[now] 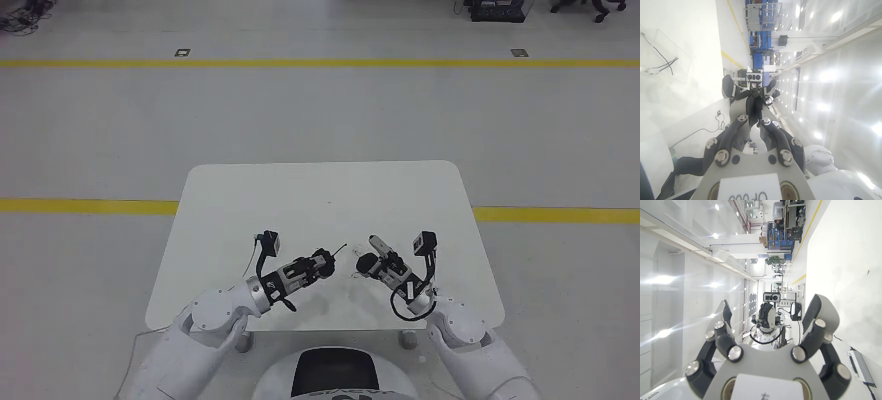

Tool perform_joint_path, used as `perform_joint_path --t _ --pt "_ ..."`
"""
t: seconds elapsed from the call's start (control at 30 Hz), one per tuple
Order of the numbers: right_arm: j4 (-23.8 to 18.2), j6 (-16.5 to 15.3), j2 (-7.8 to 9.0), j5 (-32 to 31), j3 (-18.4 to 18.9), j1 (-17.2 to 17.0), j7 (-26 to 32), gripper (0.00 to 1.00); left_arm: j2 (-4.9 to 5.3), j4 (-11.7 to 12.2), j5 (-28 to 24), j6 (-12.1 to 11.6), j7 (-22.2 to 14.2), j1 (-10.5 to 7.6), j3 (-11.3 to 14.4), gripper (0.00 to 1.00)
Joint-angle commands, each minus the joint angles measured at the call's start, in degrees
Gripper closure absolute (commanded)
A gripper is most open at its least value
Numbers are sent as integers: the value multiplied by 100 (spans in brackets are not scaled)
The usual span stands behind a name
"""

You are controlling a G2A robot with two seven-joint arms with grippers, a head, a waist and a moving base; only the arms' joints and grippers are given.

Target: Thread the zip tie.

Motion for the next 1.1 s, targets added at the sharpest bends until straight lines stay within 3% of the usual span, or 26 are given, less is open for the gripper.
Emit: perform_joint_path --t 0.0,0.07,0.23,0.33,0.57,0.8,0.87,0.93,1.0,1.07 --pt "0 0 0 1 0 0 1 0 -14 85 -177 91 21 -23 52 100" --pt "78 132 5 106 4 31 110 0 -23 244 -425 187 -184 -140 88 100" --pt "571 -88 105 670 317 235 1583 0 -3 706 -1285 261 -1215 -355 43 100" --pt "786 -107 146 863 455 341 2144 0 6 935 -1662 243 -1648 -428 22 100" --pt "1342 -107 172 1093 412 690 3492 0 0 1326 -2068 260 -2320 -645 165 100" --pt "1375 -107 173 1099 404 713 3567 0 -1 1361 -2003 178 -2391 -689 194 100" --pt "1375 -107 173 1099 404 713 3567 0 -14 1367 -2258 268 -2409 -670 223 100" --pt "1446 23 170 1281 373 753 3650 0 -13 1491 -2300 356 -2533 -739 272 100" --pt "1654 103 164 1688 328 852 4119 0 -36 1574 -2749 551 -3017 -788 388 100" --pt "1892 150 169 1774 288 1015 4475 0 -47 1715 -2903 592 -3240 -859 447 100"
